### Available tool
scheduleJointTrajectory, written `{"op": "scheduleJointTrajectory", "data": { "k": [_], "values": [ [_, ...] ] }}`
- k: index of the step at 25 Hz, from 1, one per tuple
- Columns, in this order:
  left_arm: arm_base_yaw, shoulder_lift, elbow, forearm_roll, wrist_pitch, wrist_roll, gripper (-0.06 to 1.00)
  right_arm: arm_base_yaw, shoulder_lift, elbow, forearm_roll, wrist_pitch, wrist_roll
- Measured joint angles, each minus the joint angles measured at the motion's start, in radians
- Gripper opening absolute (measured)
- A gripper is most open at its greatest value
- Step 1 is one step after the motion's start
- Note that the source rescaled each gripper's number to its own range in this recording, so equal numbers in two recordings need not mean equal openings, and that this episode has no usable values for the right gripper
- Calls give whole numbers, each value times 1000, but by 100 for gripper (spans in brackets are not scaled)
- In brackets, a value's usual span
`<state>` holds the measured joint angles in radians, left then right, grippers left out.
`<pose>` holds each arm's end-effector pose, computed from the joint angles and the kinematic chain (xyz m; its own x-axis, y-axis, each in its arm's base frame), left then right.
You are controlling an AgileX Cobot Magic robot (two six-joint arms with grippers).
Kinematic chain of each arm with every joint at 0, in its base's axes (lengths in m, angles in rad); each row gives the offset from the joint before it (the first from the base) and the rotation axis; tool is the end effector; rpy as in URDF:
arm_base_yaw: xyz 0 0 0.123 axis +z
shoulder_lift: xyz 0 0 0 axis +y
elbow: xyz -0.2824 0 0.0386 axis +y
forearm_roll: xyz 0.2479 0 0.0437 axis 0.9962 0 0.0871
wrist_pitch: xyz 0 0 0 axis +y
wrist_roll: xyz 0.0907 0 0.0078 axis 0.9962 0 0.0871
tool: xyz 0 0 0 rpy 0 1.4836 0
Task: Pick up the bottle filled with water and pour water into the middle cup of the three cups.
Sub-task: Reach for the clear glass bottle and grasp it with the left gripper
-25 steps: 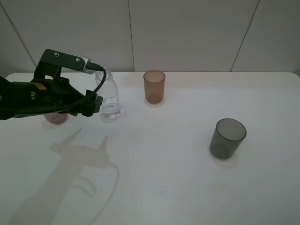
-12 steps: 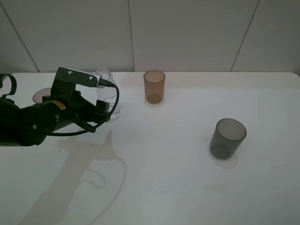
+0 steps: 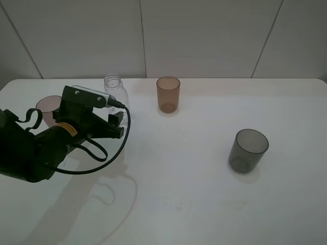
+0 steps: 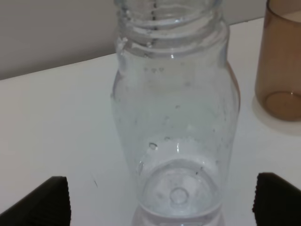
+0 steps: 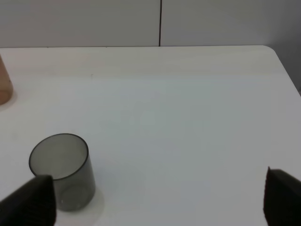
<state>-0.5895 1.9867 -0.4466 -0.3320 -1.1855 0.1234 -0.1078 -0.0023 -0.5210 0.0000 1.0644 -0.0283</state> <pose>0.2512 -0.1350 0.0946 -0.2372 0.1524 -0.9594 0.2879 0.9543 0.0804 -0.0078 0.0008 0.2827 -0.4388 0.0190 -0.8984 0.0952 0.9951 -0.0254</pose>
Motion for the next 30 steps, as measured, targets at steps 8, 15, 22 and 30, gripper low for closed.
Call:
{"op": "scheduleJointTrajectory", "data": {
  "k": [8,15,22,30],
  "values": [
    [0,51,-7,45,-16,-15,100,0,0,0,0,0,0],
    [3,52,-44,45,-17,-93,100,0,0,0,0,0,0],
    [3,117,-111,56,-25,-100,100,0,0,0,0,0,0],
    [6,162,-159,47,-27,-100,100,0,0,0,0,0,0]
  ]
}}
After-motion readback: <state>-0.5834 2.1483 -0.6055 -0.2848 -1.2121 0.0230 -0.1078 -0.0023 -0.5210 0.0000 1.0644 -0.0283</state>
